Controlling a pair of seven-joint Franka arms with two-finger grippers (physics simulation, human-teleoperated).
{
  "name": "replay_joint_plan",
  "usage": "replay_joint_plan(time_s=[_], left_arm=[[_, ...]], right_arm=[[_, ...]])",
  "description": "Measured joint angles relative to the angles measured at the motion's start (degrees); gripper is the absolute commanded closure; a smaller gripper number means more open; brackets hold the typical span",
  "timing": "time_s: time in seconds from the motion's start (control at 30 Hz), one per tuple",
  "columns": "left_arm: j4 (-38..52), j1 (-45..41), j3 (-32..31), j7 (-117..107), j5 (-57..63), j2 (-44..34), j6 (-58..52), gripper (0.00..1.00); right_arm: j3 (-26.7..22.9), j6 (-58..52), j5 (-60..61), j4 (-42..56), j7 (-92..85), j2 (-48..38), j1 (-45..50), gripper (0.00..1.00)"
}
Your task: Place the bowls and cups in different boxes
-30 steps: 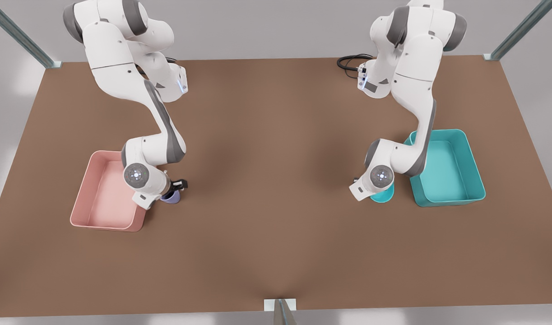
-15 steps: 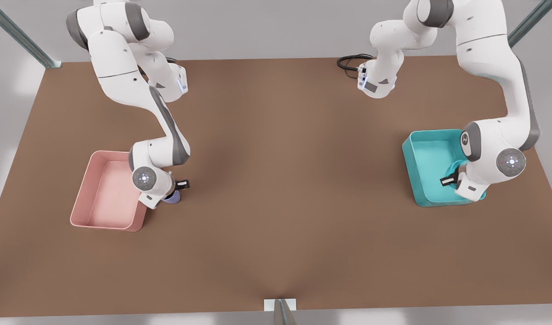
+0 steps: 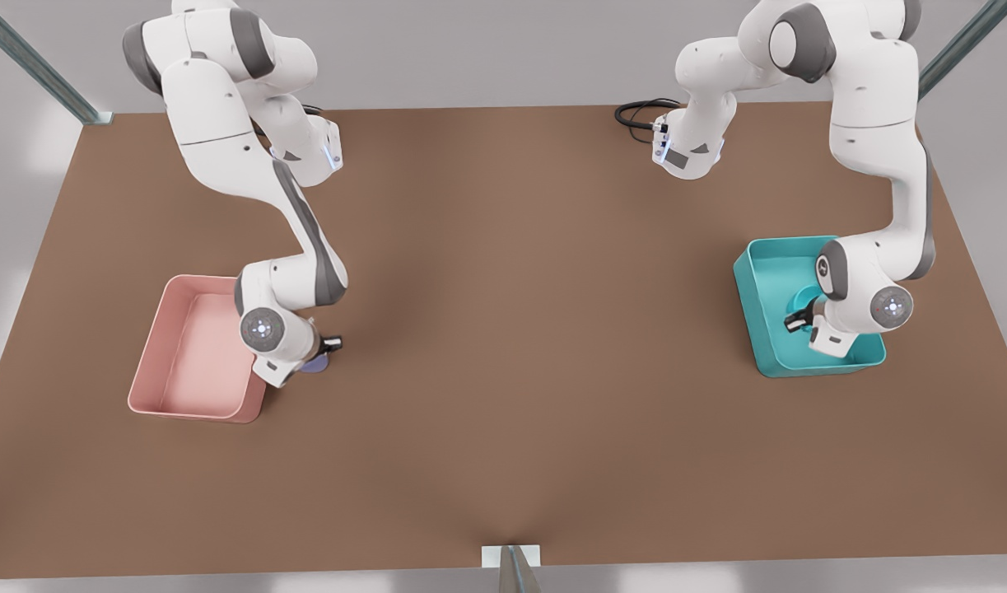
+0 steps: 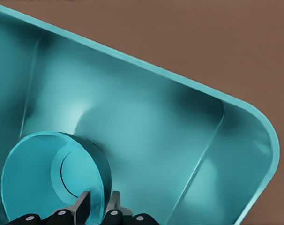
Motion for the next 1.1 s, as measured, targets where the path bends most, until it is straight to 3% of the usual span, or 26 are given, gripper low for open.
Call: replay_joint_plan(time_s=[0.1, 0.27, 0.37, 0.7, 1.1], left_arm=[[2.72, -0.77, -0.12, 1.49, -2.01, -4.98, -3.30, 0.00], [32.13, -2.68, -10.72, 1.34, -3.64, -8.72, -26.18, 0.00], [37.43, -3.96, -12.57, 1.81, -4.07, -11.62, -35.29, 0.00], [39.27, -3.14, -12.82, 2.95, -3.82, -12.51, -47.46, 0.00], [39.47, -2.92, -12.81, 3.77, -4.05, -12.64, -51.45, 0.00]], right_arm=[[-0.09, -1.63, -0.05, 4.45, -0.39, -2.38, -0.24, 0.79], [-3.58, -4.71, -1.07, 15.91, -5.21, -4.21, -5.50, 0.79], [-9.37, -8.37, -1.69, 20.13, -9.87, -4.30, -6.67, 0.79], [-11.57, -14.62, -2.00, 16.51, -22.13, 3.23, -8.95, 0.79], [-11.48, -1.88, 0.62, 10.54, -29.96, 7.78, -9.06, 0.79]])
